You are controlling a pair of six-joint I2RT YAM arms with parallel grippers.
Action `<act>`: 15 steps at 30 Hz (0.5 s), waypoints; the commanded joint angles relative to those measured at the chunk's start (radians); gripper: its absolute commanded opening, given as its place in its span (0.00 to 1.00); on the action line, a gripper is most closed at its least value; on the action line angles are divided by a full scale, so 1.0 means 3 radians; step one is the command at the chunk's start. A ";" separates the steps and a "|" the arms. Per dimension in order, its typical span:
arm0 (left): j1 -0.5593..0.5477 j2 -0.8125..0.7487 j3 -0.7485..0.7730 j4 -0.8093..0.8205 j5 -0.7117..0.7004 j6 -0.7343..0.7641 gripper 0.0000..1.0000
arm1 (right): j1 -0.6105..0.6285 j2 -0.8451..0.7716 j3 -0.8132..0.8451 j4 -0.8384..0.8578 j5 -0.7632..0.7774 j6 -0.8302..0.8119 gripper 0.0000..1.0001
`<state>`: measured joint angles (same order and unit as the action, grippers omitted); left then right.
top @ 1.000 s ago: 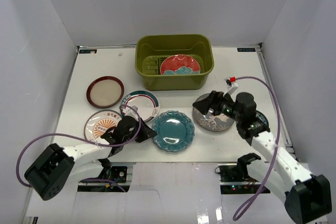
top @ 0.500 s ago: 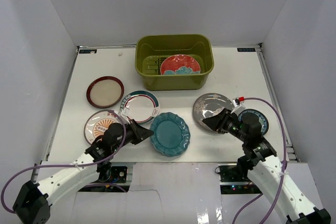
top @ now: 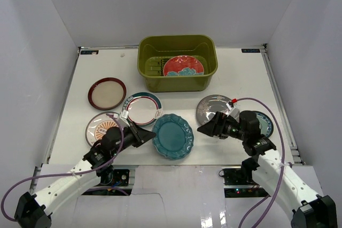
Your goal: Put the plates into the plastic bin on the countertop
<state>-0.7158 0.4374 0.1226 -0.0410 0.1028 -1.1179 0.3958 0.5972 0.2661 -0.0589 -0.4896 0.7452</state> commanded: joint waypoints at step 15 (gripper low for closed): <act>-0.0012 0.0163 0.0435 0.1399 0.0715 -0.0323 0.00 | 0.0031 0.0520 -0.0013 0.0600 -0.0428 -0.0295 0.92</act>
<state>-0.7158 0.4843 0.1627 0.1158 0.2283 -1.1648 0.4007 0.7467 0.2642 0.0608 -0.6056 0.6785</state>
